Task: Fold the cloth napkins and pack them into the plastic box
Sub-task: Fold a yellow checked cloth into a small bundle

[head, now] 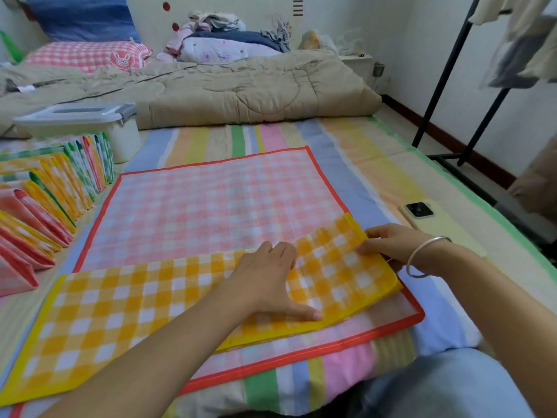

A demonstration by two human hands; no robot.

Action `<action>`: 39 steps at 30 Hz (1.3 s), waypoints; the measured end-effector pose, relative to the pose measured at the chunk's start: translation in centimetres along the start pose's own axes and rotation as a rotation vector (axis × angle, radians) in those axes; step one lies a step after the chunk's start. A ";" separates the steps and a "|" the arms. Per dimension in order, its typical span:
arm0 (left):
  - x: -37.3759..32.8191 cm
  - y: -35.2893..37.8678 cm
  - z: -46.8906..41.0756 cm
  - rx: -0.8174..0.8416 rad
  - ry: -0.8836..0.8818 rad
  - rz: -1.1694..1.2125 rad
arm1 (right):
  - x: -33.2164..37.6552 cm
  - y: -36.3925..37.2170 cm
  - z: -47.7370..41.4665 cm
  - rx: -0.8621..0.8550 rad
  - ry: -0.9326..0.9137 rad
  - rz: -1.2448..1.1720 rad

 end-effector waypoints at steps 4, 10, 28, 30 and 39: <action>-0.2 0.4 0.0 -0.032 0.006 -0.048 | 2.7 -0.2 1.2 -0.037 -0.070 -0.142; 0.4 0.0 0.8 -0.068 0.080 0.102 | 9.1 1.0 2.6 -0.080 -0.142 -0.237; 8.0 -0.5 9.2 -0.573 -0.007 0.824 | 16.7 11.7 1.1 -0.137 -0.153 0.352; 7.9 0.0 9.4 -0.560 0.062 0.796 | 16.2 12.2 0.7 -0.119 -0.154 0.290; 7.6 1.0 9.1 -0.362 0.016 0.541 | 14.0 10.2 0.8 -0.736 -0.292 0.342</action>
Point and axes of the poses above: each hand's wrist, its own z-axis away from the middle knuckle, its own y-axis out of the palm, x = y × z, the point moved 4 cm from there along -z, towards the middle knuckle, and after that the axes turned 15 degrees about z, right-handed, at the moved point
